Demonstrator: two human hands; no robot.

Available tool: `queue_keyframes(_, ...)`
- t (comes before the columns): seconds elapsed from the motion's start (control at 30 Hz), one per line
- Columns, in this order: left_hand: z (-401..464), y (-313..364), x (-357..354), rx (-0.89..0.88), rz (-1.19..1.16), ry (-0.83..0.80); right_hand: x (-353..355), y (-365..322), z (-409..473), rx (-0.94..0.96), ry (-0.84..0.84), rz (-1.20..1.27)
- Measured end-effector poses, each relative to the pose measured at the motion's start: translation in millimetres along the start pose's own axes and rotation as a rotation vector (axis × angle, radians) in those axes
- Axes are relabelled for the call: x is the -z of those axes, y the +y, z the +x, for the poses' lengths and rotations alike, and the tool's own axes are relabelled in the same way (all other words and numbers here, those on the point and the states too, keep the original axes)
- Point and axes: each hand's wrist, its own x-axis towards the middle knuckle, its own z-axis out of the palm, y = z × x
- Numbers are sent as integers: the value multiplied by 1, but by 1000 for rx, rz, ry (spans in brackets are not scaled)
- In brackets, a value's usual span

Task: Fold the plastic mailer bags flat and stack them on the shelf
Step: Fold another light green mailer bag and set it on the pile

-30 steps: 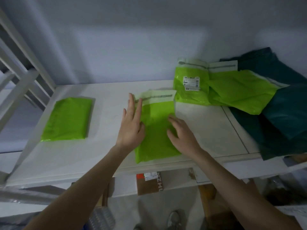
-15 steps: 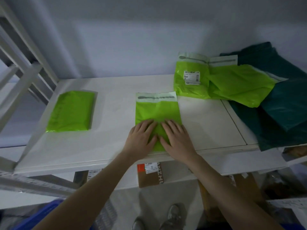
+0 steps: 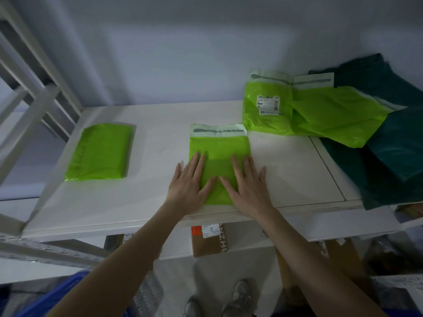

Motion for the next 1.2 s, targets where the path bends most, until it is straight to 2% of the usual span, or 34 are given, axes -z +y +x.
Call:
queue_keyframes(0.1,1,1,1,22,-23,-23,4,1,3,30,-36,94)
queue_keyframes(0.2,-1,1,9,26,-189,-7,14,11,4,-25,32,464)
queue_keyframes(0.3,-3,-6,16,144,-443,202,25,23,3,-114,211,571)
queue_keyframes(0.37,2,-10,22,281,-532,307,33,26,8,-244,226,651)
queue_keyframes(0.53,25,-7,41,537,-753,182,42,26,37,-520,180,972)
queue_keyframes(0.63,33,-9,43,671,-914,166,41,20,45,-578,159,963)
queue_keyframes(0.73,35,-15,43,716,-974,126,38,16,49,-583,140,950)
queue_keyframes(1.03,33,-22,53,662,-1233,162,50,18,57,-526,121,950)
queue_keyframes(1.2,41,-21,58,653,-1383,98,58,22,64,-509,185,933)
